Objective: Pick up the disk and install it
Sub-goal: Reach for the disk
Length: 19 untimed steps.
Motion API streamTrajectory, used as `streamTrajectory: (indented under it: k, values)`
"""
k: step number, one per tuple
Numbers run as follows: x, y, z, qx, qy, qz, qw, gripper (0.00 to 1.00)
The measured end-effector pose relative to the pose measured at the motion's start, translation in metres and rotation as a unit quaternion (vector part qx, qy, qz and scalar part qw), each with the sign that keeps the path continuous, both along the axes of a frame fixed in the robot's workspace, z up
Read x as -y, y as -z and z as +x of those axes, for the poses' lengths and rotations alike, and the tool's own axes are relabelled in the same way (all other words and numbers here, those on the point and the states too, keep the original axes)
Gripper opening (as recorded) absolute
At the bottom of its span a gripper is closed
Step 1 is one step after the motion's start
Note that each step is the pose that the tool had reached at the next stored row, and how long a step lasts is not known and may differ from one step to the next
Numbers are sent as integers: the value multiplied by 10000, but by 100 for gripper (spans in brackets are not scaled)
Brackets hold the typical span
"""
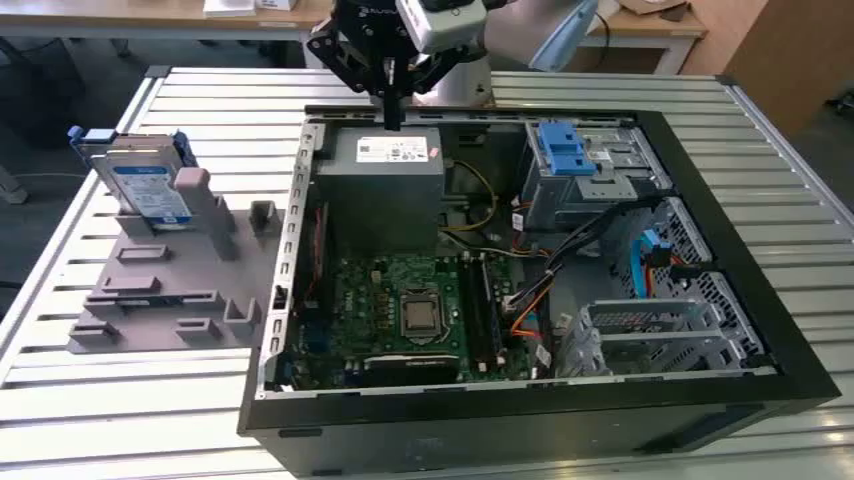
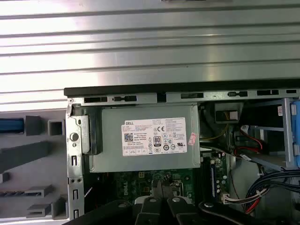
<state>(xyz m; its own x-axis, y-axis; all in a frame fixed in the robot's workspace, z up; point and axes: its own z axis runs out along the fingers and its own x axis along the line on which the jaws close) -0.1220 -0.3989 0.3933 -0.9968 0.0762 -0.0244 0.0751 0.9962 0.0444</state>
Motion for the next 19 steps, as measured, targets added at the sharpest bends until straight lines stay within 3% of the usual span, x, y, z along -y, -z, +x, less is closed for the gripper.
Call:
streamTrajectory:
  k: [8, 19]
  values:
    - [0, 0, -4, 0, 0, 0, 10000, 11]
    - [0, 1, -90, 0, 0, 0, 10000, 11]
